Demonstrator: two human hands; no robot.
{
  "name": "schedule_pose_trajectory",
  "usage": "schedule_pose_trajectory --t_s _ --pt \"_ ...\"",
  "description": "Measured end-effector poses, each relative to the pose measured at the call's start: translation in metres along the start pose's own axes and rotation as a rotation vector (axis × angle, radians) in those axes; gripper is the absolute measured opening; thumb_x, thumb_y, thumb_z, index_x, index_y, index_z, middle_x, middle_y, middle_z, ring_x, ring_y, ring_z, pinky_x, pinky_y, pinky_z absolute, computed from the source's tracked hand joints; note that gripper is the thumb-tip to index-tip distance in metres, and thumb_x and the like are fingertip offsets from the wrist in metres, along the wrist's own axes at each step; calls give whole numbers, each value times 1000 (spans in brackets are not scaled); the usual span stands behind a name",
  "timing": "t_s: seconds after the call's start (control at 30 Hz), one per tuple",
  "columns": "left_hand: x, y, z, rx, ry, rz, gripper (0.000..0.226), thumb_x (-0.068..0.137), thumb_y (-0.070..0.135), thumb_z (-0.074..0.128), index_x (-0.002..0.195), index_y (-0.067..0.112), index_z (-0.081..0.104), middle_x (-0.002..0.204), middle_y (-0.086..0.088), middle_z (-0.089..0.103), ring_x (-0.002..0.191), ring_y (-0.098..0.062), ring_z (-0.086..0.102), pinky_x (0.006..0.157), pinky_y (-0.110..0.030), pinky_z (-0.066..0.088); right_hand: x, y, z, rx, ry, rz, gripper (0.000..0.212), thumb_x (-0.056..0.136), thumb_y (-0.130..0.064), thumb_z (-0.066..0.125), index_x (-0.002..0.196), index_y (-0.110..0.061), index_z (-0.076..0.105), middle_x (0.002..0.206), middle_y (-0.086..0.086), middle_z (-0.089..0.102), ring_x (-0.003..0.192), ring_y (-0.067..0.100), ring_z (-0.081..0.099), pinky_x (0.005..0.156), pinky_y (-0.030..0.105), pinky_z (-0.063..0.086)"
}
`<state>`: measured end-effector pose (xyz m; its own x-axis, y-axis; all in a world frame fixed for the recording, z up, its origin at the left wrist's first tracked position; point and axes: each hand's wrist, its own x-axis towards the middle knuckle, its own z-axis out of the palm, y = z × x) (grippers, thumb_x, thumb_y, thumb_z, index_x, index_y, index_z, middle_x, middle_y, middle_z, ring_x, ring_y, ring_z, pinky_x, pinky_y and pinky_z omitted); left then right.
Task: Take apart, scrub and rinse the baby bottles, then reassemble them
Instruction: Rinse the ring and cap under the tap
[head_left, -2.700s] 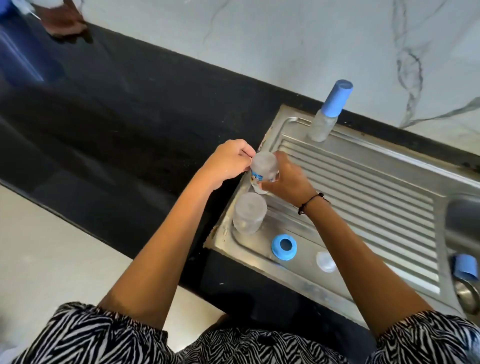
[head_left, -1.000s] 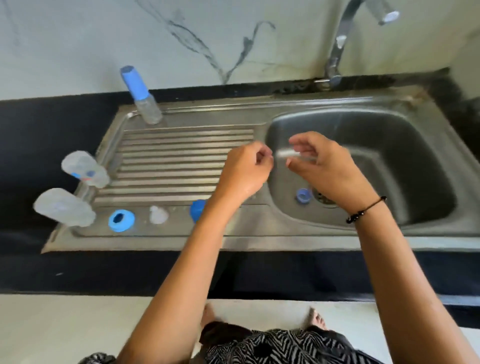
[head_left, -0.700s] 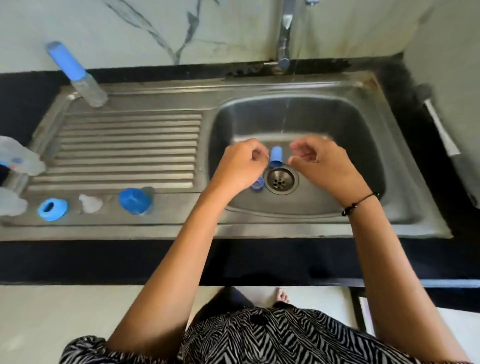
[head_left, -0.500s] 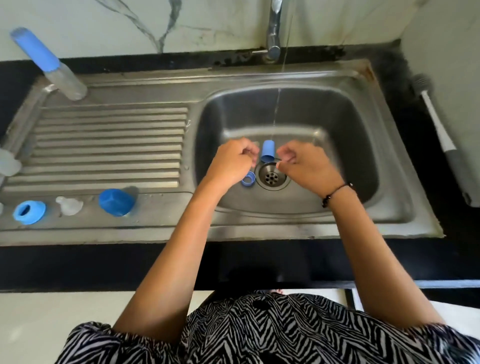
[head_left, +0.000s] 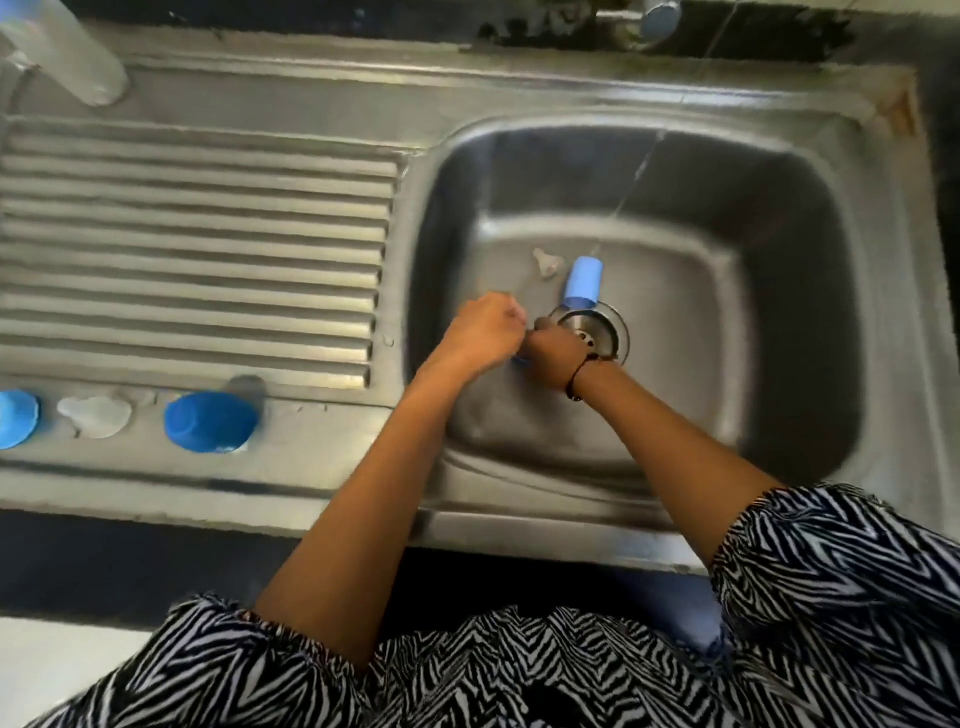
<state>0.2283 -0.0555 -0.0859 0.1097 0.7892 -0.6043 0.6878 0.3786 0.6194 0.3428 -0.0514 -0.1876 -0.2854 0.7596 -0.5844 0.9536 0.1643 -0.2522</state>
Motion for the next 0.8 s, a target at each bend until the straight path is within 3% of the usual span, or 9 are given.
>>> schedule_pose_trajectory --t_s 0.1,0.2,0.33,0.43,0.53,0.67,0.8 --pt "10 -1 3 43 -33 -34 25 91 2 48 105 6 68 116 -17 64 113 -31 57 99 -37 46 6 0 15 -16 45 -4 33 97 -16 40 125 -1 50 123 21 46 101 39 57 84 45 48" --pt "14 1 4 70 -40 -51 26 92 4 48 109 9 68 119 -14 63 115 -28 56 96 -30 45 9 1 13 98 146 19 30 96 -16 42 116 3 55 117 24 55 103 39 57 83 43 47" --pt "21 14 3 69 31 46 31 92 7 45 119 10 62 126 -12 59 118 -27 52 93 -28 40 1 12 -21 533 481 233 24 92 -20 57 87 2 65 90 23 65 84 31 60 72 33 39" --pt "36 36 6 -213 66 171 42 91 2 44 130 14 53 133 -11 52 119 -23 52 90 -27 42 -12 25 -62 932 633 306 14 86 -16 63 72 -18 62 68 3 63 62 11 57 68 28 45" --pt "54 61 3 -447 2 298 49 89 -8 41 129 18 52 133 -8 51 109 -19 53 81 -22 45 -23 36 -98 1052 734 235 22 83 -11 61 67 -26 56 62 -6 55 56 10 50 62 33 45" --pt "66 94 -1 -482 -2 414 42 89 -9 46 123 15 56 121 -8 54 106 -21 55 94 -35 51 -34 41 -128 1161 828 146 24 88 -3 53 72 -20 58 65 1 53 53 12 47 50 28 41" --pt "72 118 -4 -630 59 417 38 91 -8 46 120 12 58 117 -14 59 101 -24 58 95 -43 51 -41 37 -152 1351 863 72 28 94 -3 42 77 -18 59 68 5 54 50 11 42 44 24 36"
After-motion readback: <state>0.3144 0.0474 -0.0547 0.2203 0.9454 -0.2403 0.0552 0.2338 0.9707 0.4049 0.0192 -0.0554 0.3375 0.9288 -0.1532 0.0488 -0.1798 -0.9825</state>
